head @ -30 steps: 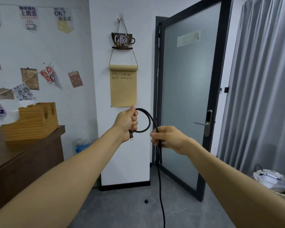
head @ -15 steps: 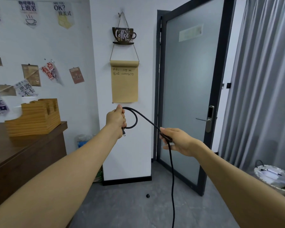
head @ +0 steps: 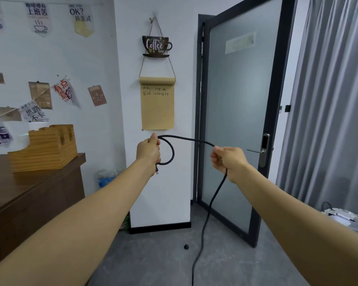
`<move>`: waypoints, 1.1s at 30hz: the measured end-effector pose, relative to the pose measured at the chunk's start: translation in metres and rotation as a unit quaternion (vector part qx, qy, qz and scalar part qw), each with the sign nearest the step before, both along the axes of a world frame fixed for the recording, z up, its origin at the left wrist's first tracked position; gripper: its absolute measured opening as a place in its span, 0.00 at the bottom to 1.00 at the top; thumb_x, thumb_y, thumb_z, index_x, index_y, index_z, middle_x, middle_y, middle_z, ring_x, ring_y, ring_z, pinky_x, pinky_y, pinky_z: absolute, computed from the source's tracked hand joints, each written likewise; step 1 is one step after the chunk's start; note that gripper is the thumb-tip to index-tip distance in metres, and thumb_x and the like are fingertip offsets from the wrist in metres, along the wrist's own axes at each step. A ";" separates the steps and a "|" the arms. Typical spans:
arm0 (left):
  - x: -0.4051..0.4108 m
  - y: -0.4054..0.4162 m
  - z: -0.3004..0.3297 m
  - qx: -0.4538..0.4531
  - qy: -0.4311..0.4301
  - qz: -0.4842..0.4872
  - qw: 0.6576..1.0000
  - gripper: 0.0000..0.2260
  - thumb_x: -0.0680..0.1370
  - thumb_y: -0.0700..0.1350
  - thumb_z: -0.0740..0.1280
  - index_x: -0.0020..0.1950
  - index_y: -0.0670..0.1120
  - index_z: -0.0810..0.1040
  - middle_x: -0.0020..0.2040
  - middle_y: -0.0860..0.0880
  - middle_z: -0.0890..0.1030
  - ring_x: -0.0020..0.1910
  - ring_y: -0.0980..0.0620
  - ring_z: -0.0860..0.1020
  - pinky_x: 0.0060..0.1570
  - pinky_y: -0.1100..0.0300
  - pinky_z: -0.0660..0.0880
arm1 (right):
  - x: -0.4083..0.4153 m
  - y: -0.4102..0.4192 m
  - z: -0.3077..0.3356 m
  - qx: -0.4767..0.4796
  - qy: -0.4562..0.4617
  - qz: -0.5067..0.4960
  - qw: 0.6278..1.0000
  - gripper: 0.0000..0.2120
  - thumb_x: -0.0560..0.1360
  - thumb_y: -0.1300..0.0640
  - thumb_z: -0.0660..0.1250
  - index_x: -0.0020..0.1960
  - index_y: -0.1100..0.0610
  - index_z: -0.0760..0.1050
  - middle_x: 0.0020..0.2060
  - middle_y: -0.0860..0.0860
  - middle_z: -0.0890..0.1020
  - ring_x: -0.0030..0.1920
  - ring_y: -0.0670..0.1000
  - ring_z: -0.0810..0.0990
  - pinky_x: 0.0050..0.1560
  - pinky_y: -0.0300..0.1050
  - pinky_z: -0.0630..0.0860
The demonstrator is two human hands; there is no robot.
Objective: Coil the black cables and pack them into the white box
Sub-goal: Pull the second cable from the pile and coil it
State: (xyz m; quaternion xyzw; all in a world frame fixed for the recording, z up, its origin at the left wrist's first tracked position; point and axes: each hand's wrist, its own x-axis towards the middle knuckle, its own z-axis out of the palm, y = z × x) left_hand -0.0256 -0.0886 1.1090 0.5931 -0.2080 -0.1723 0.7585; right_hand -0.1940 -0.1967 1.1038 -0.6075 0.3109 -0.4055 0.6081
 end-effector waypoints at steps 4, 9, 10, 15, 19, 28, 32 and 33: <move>0.003 0.002 0.004 -0.026 0.044 0.014 0.999 0.15 0.81 0.49 0.57 0.35 0.45 0.67 0.26 0.52 0.60 0.19 0.55 0.55 0.23 0.64 0.52 | -0.003 0.000 0.003 0.086 0.026 0.071 0.993 0.08 0.77 0.58 0.65 0.40 0.60 0.74 0.27 0.49 0.69 0.23 0.45 0.62 0.26 0.36 0.64; 0.026 0.021 0.010 -0.044 0.083 0.067 0.993 0.14 0.79 0.46 0.57 0.34 0.46 0.65 0.18 0.55 0.60 0.15 0.57 0.54 0.20 0.69 0.50 | -0.028 -0.013 -0.019 -0.020 0.130 0.106 0.986 0.08 0.77 0.61 0.65 0.39 0.60 0.73 0.30 0.51 0.70 0.28 0.47 0.65 0.34 0.39 0.66; 0.029 0.025 0.009 -0.046 0.086 0.078 0.992 0.14 0.79 0.46 0.57 0.34 0.46 0.65 0.20 0.54 0.61 0.16 0.57 0.54 0.20 0.69 0.50 | -0.032 -0.015 -0.023 -0.023 0.122 0.101 0.987 0.08 0.77 0.61 0.65 0.39 0.61 0.73 0.30 0.52 0.70 0.29 0.47 0.65 0.34 0.39 0.67; 0.029 0.028 0.006 -0.046 0.021 0.079 0.996 0.15 0.81 0.48 0.55 0.35 0.47 0.65 0.29 0.51 0.61 0.19 0.56 0.55 0.24 0.64 0.53 | -0.024 -0.014 -0.026 -0.229 0.175 -0.018 0.957 0.06 0.78 0.62 0.63 0.44 0.59 0.77 0.32 0.52 0.75 0.30 0.48 0.70 0.31 0.39 0.68; 0.024 0.026 0.005 -0.008 -0.125 0.019 0.992 0.16 0.83 0.49 0.53 0.37 0.46 0.66 0.30 0.51 0.62 0.27 0.54 0.58 0.29 0.62 0.58 | -0.014 0.002 -0.012 -0.456 0.350 -0.015 0.818 0.10 0.75 0.64 0.59 0.45 0.62 0.80 0.39 0.54 0.82 0.40 0.55 0.80 0.42 0.49 0.80; -0.017 0.016 -0.009 0.116 -0.321 -0.127 0.931 0.16 0.83 0.49 0.52 0.45 0.42 0.74 0.37 0.46 0.78 0.38 0.52 0.77 0.51 0.57 0.75 | 0.010 0.048 0.036 -0.539 0.338 0.152 0.756 0.05 0.75 0.59 0.67 0.46 0.59 0.81 0.37 0.49 0.79 0.41 0.50 0.77 0.43 0.42 0.75; -0.030 0.016 -0.009 0.127 -0.308 -0.209 0.919 0.17 0.83 0.51 0.52 0.44 0.45 0.75 0.37 0.46 0.80 0.39 0.53 0.79 0.47 0.64 0.77 | 0.011 0.047 0.046 -0.520 0.300 0.141 0.787 0.07 0.75 0.58 0.67 0.46 0.61 0.82 0.37 0.51 0.79 0.40 0.51 0.76 0.44 0.46 0.75; -0.031 0.018 -0.008 0.120 -0.296 -0.223 0.921 0.18 0.84 0.50 0.52 0.43 0.45 0.75 0.36 0.47 0.79 0.36 0.55 0.78 0.43 0.67 0.77 | 0.009 0.044 0.047 -0.516 0.300 0.140 0.790 0.08 0.75 0.57 0.67 0.46 0.62 0.81 0.37 0.52 0.79 0.39 0.50 0.75 0.43 0.46 0.74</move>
